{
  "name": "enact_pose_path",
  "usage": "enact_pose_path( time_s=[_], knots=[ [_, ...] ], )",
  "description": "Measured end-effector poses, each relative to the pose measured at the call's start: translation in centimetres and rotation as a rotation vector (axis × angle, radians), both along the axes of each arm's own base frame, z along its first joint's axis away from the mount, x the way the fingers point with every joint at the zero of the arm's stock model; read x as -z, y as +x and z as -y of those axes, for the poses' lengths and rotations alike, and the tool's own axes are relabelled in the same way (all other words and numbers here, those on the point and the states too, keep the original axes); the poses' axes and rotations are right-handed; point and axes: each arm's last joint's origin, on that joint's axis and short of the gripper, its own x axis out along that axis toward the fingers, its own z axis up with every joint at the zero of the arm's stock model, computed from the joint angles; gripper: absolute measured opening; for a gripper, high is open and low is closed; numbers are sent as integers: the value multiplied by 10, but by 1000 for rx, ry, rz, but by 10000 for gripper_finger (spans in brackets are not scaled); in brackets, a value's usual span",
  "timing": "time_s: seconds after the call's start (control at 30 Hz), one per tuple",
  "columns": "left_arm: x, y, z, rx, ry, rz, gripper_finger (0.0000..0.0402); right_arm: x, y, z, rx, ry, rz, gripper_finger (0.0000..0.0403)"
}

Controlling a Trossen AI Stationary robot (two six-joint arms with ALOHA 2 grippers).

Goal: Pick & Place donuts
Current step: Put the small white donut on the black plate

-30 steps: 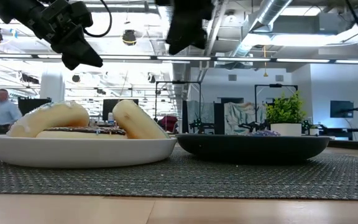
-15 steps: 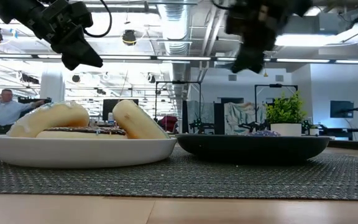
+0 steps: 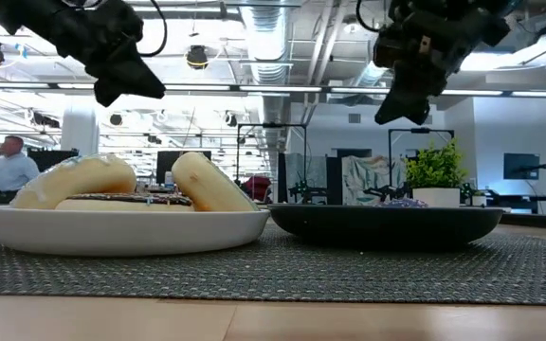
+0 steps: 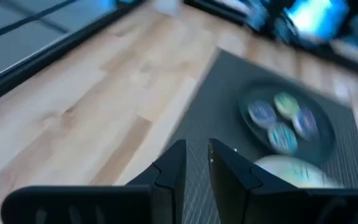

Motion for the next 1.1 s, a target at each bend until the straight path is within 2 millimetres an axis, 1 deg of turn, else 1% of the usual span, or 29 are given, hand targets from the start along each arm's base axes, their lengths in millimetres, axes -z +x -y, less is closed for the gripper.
enact_pose_path(
  time_s=[0.07,0.2,0.3,0.37,0.43,0.53,0.63,0.73,0.83,0.97,1.1],
  knots=[
    [-1,0,-3,-101,-50,30,62,0,-1,6,32,6,1,1],
    [1,-2,-6,-155,-102,22,90,-1,0,17,142,65,20,1],
    [6,-2,-15,-258,-196,16,131,-4,1,24,235,130,58,1],
    [13,-5,-24,-370,-280,-19,164,-6,3,28,277,159,94,1],
    [20,-4,-35,-432,-323,-57,198,-9,4,31,305,176,127,1],
    [32,-2,-50,-451,-323,-150,239,-13,6,34,350,215,176,0],
    [39,5,-66,-445,-318,-230,264,-15,7,36,390,255,202,1],
    [42,14,-82,-416,-267,-313,276,-15,7,36,417,289,206,1],
    [41,23,-96,-410,-249,-394,279,-15,7,36,436,314,203,1],
    [46,32,-112,-416,-285,-561,280,-15,8,35,437,320,203,1],
    [62,39,-120,-403,-359,-739,280,-15,8,31,422,320,196,1]
  ],
)
